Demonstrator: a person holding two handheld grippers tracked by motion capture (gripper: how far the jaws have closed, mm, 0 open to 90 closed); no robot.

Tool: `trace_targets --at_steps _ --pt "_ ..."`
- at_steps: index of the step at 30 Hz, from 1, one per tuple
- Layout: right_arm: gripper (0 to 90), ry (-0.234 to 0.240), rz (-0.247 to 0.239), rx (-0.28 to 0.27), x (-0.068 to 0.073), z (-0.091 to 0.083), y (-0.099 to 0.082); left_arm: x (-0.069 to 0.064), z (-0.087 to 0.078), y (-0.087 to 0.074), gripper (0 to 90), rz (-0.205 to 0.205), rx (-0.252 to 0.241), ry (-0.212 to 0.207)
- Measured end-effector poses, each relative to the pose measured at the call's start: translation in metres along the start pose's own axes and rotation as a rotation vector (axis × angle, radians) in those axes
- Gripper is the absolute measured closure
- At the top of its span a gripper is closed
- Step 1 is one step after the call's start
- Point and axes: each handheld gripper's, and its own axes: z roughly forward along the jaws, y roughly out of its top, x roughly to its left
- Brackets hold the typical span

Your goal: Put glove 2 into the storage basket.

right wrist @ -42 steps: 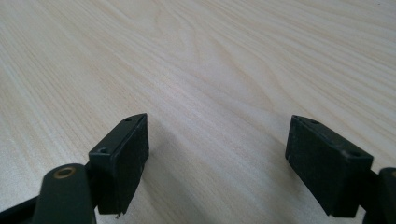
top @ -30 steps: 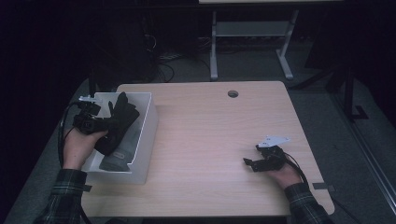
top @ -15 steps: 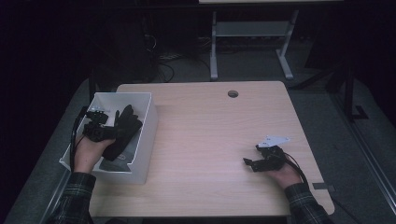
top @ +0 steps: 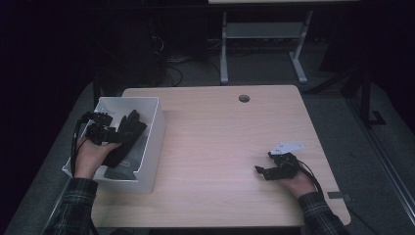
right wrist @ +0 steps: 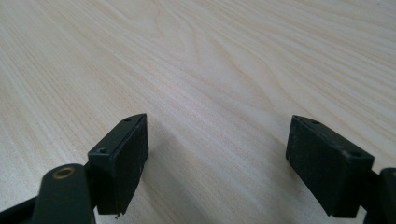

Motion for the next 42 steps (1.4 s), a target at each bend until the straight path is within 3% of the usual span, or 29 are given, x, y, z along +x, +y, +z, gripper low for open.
trace_targets --at_steps 11,20,25,31,42 --pt "20.9 0.0 0.0 0.0 0.0 0.0 0.0 -0.001 -0.007 0.006 24.6 0.009 -0.035 0.002" --pt "20.9 0.0 0.0 0.0 0.0 0.0 0.0 -0.022 -0.027 0.025 24.6 0.049 -0.1 -0.056" --pt "20.3 -0.001 0.003 -0.001 0.0 0.0 0.0 -0.045 -0.036 0.043 24.6 0.091 -0.141 -0.098" --pt "19.0 -0.005 0.005 -0.001 0.0 0.001 0.0 -0.085 -0.032 0.057 24.5 0.144 -0.159 -0.167" --pt "18.6 -0.006 0.005 0.0 0.0 0.001 0.0 -0.15 -0.02 0.065 20.3 0.21 -0.197 -0.254"
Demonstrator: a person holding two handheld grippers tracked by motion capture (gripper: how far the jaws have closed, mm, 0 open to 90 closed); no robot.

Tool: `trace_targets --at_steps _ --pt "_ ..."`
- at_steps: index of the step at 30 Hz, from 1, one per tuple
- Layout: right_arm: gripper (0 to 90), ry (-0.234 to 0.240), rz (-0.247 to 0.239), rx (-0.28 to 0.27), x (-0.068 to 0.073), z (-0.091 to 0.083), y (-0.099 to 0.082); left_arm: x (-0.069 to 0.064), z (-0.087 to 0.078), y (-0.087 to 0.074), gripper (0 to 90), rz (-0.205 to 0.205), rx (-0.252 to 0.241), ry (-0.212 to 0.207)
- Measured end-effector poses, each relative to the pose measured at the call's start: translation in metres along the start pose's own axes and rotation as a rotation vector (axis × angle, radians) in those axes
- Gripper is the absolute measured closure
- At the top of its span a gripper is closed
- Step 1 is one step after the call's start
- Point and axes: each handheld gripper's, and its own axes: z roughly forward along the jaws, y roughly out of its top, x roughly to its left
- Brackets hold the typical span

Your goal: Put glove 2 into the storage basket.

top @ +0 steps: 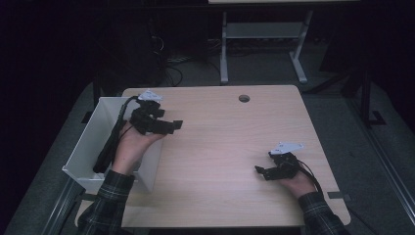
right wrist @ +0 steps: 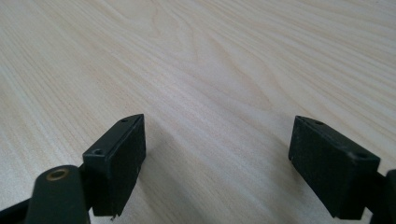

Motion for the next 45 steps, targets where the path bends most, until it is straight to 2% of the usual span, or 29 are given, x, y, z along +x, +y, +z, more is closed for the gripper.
trace_targets --at_steps 4,10,15,17,22,26,31,32,34,36,39,45 --pt "18.4 0.0 -0.001 0.001 0.0 0.0 0.0 -0.021 0.019 -0.006 19.2 0.022 0.019 -0.042" --pt "18.1 0.0 -0.002 0.002 0.0 0.0 0.0 -0.049 0.049 -0.024 18.4 0.057 0.053 -0.094" --pt "17.8 0.001 -0.001 0.004 0.0 0.0 0.0 -0.06 0.069 -0.044 17.7 0.077 0.076 -0.114" --pt "17.7 0.001 -0.001 0.004 0.0 0.0 0.0 -0.063 0.077 -0.054 17.2 0.096 0.091 -0.121" --pt "17.6 0.0 -0.002 0.005 0.0 0.0 0.0 -0.065 0.091 -0.076 14.9 0.098 0.115 -0.128" --pt "16.5 -0.001 -0.002 0.005 0.0 0.0 0.0 -0.069 0.098 -0.091 13.6 0.127 0.126 -0.129" --pt "14.2 -0.002 0.003 0.01 0.001 0.001 0.0 -0.07 0.109 -0.105 13.1 0.153 0.127 -0.129" --pt "14.2 -0.002 0.003 0.01 0.001 0.001 0.0 -0.07 0.111 -0.107 13.0 0.169 0.137 -0.125" --pt "14.1 -0.002 0.002 0.011 0.001 0.001 0.0 -0.07 0.115 -0.111 12.8 0.177 0.15 -0.135" --pt "14.0 -0.002 0.002 0.012 0.001 0.001 0.0 -0.07 0.118 -0.115 12.8 0.158 0.139 -0.15" --pt "13.9 -0.002 0.003 0.013 0.001 0.001 0.0 -0.072 0.123 -0.119 12.8 0.203 0.168 -0.121" --pt "13.9 -0.003 0.003 0.013 0.001 0.001 0.0 -0.071 0.125 -0.125 12.5 0.198 0.106 -0.137"
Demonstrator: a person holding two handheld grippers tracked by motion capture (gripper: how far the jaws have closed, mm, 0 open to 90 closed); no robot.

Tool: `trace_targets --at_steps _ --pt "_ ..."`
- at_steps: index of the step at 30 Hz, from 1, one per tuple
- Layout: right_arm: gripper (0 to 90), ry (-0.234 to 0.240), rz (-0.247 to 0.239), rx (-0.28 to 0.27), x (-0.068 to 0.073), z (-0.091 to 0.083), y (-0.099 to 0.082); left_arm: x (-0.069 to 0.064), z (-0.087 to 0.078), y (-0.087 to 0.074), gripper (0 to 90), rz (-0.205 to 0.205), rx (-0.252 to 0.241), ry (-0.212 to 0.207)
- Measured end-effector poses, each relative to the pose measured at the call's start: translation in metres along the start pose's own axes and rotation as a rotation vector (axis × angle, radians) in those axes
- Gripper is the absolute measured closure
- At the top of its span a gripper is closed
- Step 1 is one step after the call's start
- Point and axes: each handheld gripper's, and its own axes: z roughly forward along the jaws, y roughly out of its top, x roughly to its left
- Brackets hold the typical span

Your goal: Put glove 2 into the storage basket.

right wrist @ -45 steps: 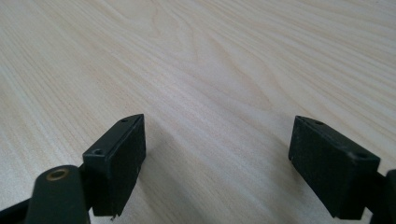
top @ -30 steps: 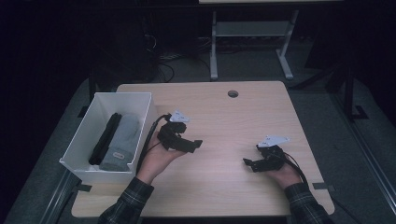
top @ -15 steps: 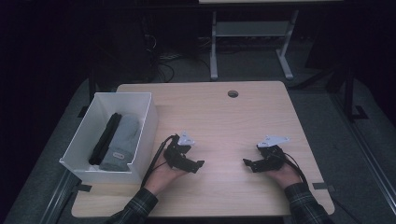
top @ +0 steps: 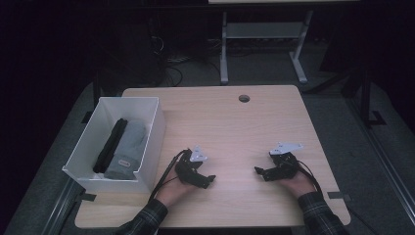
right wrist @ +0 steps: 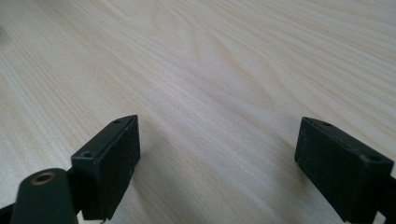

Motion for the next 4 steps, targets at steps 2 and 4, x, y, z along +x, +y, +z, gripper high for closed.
trace_targets --at_steps 2,4 --pt "13.9 0.0 -0.001 0.0 0.0 0.0 0.0 0.0001 0.0006 -0.0019 12.5 0.009 -0.02 -0.008" --pt "13.9 0.0 0.0 0.0 0.0 0.0 0.0 -0.0001 0.0012 -0.0024 12.5 0.012 -0.028 -0.014"
